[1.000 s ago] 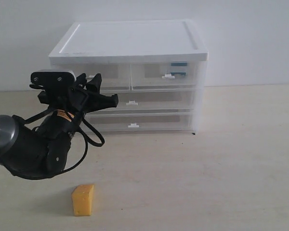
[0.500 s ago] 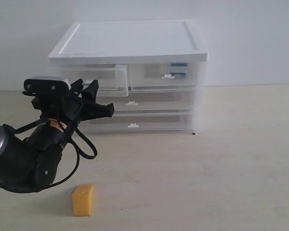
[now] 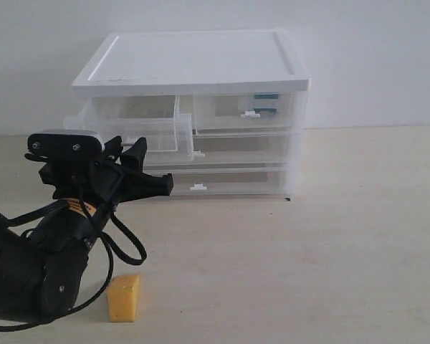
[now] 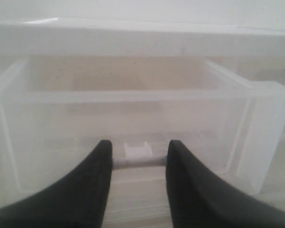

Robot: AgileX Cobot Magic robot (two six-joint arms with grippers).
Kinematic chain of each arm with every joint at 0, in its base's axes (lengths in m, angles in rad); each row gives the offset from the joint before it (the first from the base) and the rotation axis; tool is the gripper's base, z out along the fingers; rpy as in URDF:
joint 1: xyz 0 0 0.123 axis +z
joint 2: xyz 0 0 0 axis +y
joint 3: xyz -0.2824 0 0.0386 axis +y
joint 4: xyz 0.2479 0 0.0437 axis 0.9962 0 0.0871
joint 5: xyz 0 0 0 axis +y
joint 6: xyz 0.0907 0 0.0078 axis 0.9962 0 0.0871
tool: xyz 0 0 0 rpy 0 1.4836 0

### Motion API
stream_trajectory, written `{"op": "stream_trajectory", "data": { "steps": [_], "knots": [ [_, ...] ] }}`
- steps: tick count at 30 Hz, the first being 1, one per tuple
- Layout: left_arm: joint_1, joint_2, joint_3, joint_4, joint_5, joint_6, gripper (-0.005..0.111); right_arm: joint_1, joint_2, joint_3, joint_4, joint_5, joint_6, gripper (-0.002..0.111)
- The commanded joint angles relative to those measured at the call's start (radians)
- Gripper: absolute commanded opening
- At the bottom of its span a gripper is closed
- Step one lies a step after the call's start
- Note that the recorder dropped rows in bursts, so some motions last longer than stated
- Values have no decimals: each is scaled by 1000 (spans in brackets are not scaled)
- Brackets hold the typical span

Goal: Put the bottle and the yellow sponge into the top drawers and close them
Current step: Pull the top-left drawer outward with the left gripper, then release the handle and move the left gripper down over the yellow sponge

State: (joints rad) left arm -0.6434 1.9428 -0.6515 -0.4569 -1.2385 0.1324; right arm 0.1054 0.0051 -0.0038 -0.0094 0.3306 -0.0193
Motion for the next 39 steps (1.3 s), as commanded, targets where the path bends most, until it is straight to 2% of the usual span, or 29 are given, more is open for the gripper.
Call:
{"op": "stream_trajectory", "data": {
  "steps": [1,9,14,20,25,26,27,31,33,35,39],
  "knots": [
    [-77,-30,40,-101,17,24,4,-3,-5,4,0,-9,-1,0],
    [-114,-82,125,-130,17,63,4,-3,-5,4,0,-9,-1,0],
    [-137,-101,179,-132,17,18,4,-3,-5,4,0,-9,-1,0],
    [-211,-125,182,-232,17,29,4,-3,-5,4,0,-9,-1,0],
    [-226,-146,182,-259,17,69,4,-3,-5,4,0,-9,-1,0],
    [-226,-151,182,-259,17,69,6,-3,-5,4,0,-9,-1,0],
    [-226,-151,182,-255,17,69,13,-3,-5,4,0,-9,-1,0],
    [-226,-151,182,-252,17,66,49,-3,-5,4,0,-9,-1,0],
    [-226,-151,182,-241,17,66,62,-3,-5,4,0,-9,-1,0],
    [-226,-151,182,-224,17,66,68,-3,-5,4,0,-9,-1,0],
    [-226,-164,182,-222,22,66,69,-3,-5,4,0,-9,-1,0]
  ]
}}
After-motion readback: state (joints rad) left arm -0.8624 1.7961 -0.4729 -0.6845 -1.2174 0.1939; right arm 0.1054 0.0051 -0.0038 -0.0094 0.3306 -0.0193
